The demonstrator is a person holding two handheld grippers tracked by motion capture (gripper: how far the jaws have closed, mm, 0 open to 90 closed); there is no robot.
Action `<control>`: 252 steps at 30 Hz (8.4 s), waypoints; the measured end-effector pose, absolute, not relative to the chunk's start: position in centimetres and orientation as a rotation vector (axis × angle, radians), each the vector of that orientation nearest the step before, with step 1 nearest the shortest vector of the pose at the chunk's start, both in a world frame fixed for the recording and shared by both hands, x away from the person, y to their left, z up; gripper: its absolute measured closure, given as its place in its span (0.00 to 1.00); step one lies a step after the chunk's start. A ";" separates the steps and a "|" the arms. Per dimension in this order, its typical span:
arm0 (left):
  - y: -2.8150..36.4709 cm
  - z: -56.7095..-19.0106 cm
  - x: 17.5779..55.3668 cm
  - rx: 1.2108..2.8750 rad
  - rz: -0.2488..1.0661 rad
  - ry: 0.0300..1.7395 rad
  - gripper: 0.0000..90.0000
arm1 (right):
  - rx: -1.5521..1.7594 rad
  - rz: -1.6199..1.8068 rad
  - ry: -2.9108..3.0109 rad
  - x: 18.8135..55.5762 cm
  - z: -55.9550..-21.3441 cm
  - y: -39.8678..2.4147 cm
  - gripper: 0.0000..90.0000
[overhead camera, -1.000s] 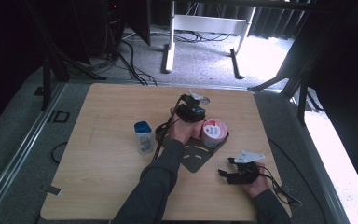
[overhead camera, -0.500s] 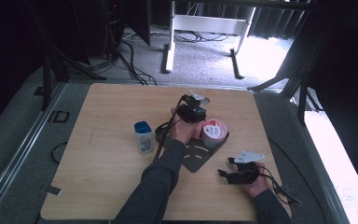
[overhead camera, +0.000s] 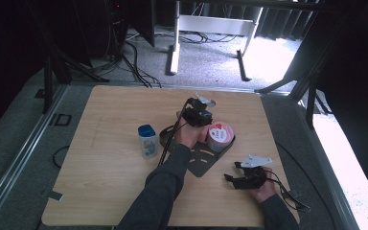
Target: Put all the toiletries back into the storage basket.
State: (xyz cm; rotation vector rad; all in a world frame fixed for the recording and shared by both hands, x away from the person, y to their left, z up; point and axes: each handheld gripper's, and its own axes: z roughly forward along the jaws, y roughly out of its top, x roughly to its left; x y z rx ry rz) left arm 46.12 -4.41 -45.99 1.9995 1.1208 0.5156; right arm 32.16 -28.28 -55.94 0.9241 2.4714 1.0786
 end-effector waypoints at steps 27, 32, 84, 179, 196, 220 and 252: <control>-2.2 -45.8 44.0 2.009 0.437 1.079 0.42 | 0.923 1.079 2.474 32.1 -55.9 -28.3 0.32; -1.3 -45.6 43.2 2.002 0.424 1.055 0.47 | 0.922 1.079 2.475 32.1 -55.9 -28.3 0.32; 8.5 -47.3 34.6 2.093 0.535 0.999 0.99 | 0.924 1.080 2.473 32.0 -55.9 -28.3 0.32; 16.3 -45.6 34.1 2.050 0.448 1.101 0.52 | 0.917 1.081 2.477 32.0 -55.9 -28.3 0.32; 15.3 -45.0 34.3 2.099 0.456 1.140 0.52 | 0.920 1.081 2.478 32.0 -55.9 -28.3 0.32; 13.8 -44.6 36.8 2.248 0.425 1.135 0.45 | 0.916 1.081 2.481 32.0 -55.9 -28.3 0.31; 12.5 -44.7 38.3 2.416 0.378 1.121 0.46 | 0.914 1.082 2.482 32.0 -55.9 -28.3 0.31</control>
